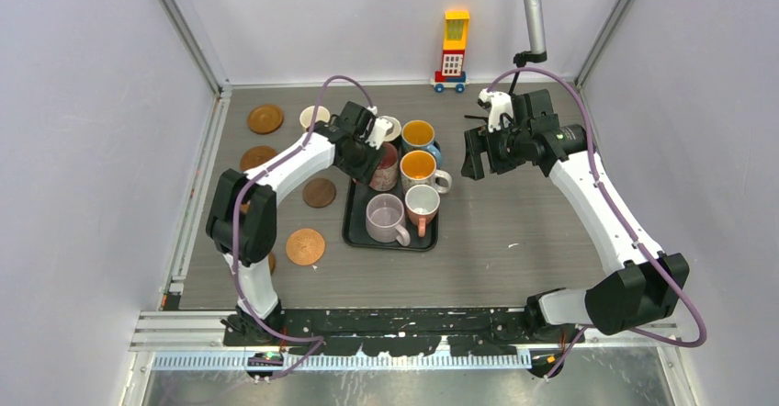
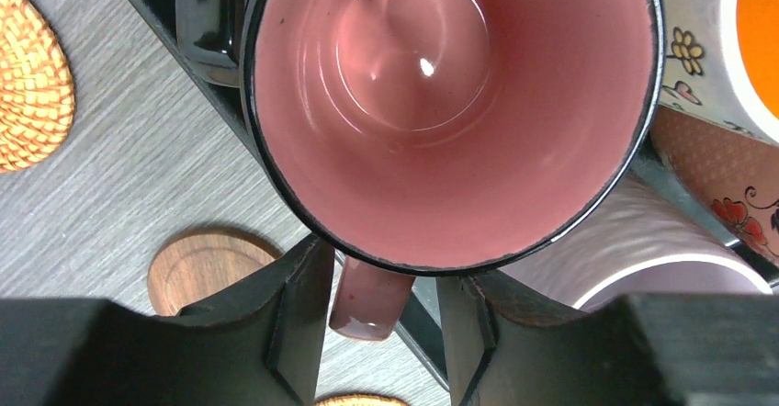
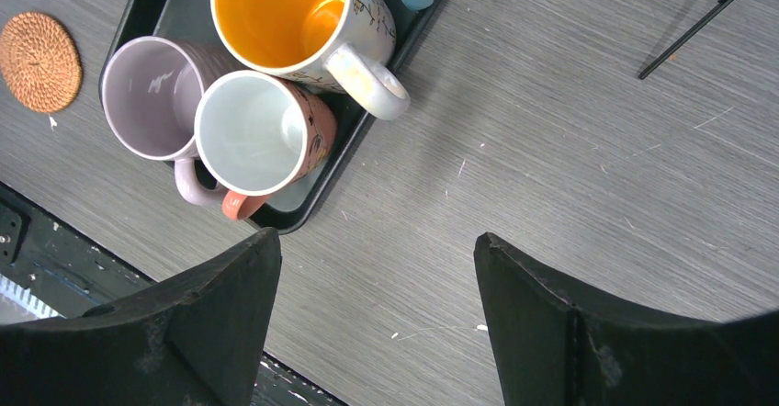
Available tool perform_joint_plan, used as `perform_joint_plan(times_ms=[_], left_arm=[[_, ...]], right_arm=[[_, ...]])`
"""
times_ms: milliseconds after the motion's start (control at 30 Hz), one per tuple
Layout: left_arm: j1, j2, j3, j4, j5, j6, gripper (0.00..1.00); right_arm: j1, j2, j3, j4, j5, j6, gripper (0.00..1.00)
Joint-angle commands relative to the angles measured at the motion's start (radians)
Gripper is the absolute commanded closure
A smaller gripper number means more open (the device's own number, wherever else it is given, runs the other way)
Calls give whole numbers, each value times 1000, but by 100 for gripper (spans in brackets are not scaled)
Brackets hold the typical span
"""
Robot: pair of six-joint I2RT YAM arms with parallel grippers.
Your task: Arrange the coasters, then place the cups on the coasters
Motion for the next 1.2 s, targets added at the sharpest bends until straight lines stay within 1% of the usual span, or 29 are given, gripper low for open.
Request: perform_joint_plan(times_ms=[0, 133, 200, 300, 400, 433, 500, 700, 867, 1167], left_arm=[[11, 13, 41, 54, 25, 54, 54], [17, 22, 43, 63, 22, 55, 59], [22, 22, 42, 66, 14, 54, 63], [32, 22, 40, 67, 12, 47, 75], [47, 22, 58, 62, 7, 41, 92], [52, 20, 64, 58, 10, 38, 96], [56, 8, 63, 55, 16, 37, 100], [56, -86, 6, 110, 52, 70, 100], [56, -168, -39, 166, 56, 108, 100], [60, -325, -106, 202, 98, 173, 100]], right_arm=[[-5, -24, 1, 20, -3, -1, 18], [-5, -29, 1, 18, 0, 1, 19], [-5, -30, -1, 18, 1, 0, 19], [-5, -31, -3, 17, 1, -1, 19], [-5, -29, -2, 10, -2, -5, 19], [-6, -29, -1, 7, -3, -8, 19], [-6, -30, 1, 6, -2, -10, 19], [-5, -27, 2, 8, -12, -8, 18], [-5, -28, 1, 7, -12, -11, 19], [-6, -30, -2, 8, -12, -16, 19]])
